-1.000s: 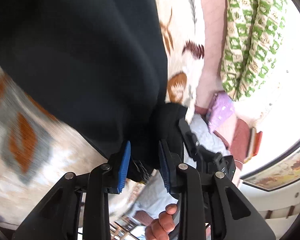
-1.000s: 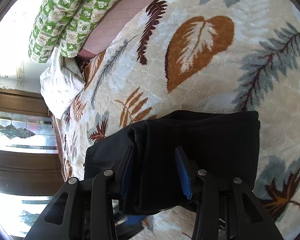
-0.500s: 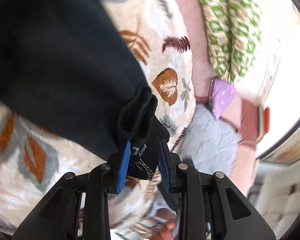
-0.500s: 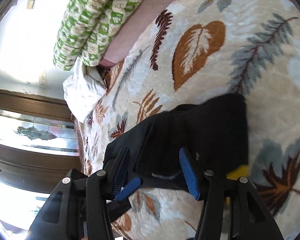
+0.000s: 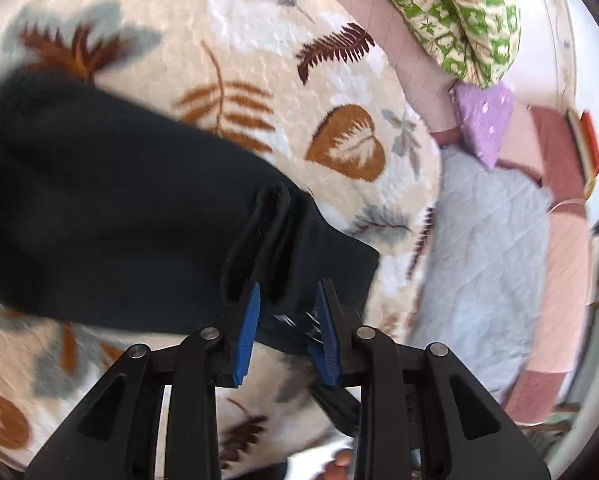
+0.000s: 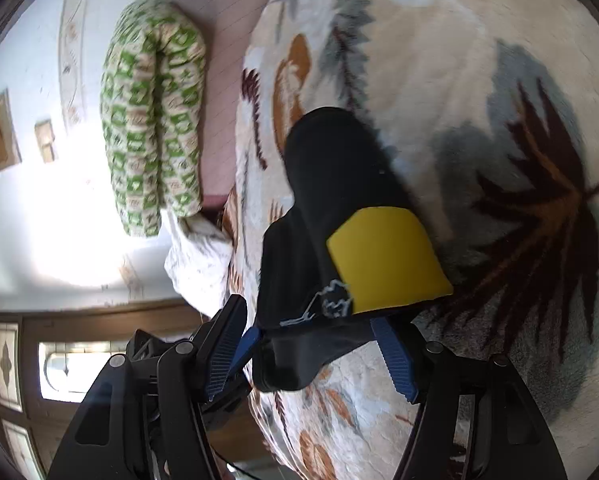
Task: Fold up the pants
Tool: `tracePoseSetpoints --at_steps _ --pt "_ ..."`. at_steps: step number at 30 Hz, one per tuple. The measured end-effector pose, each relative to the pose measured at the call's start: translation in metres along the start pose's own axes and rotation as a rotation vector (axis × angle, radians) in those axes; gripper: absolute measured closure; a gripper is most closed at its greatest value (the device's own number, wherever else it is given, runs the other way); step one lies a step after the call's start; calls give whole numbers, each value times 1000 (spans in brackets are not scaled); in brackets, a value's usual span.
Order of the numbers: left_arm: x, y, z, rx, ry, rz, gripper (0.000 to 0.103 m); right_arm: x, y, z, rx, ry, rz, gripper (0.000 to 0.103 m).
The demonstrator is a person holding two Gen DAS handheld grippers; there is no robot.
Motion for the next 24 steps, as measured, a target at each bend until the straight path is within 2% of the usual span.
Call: tracePoseSetpoints --at_steps 3,4,8,10,13,14,17,20,24 --pt "-3 -6 2 -88 -105 -18 77 -2 -4 2 -59 -38 48 36" --pt "-6 -7 2 -99 -120 -26 77 -2 -6 2 -69 -53 60 33" --pt "-18 -12 1 -137 -168 -36 77 -2 -7 3 -83 -67 43 33" --pt "-31 -9 2 -132 -132 -92 77 0 -7 4 -86 -68 47 33" --pt "-41 -3 9 -75 25 -151 77 0 -8 6 -100 -76 48 33" --pt "-43 -2 11 -79 38 -155 77 0 -8 6 -100 -76 46 33" --pt "-45 1 17 -143 -14 -165 77 0 -8 9 -109 -76 48 33" --pt "-36 2 25 -176 22 -170 77 1 -7 10 -109 -78 45 33" --pt "-32 -1 25 -308 -3 -174 77 1 -8 11 -110 -75 40 33"
Point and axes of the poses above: each gripper's, at about its wrist camera, not at the fingertips, and x roughly against the way its jaws point, z to its right, y to its underside, the point moved 6 cm from there along -x, roughly the way its jaws point, and after that the axes turned 1 degree about z, right-handed, at the moved point
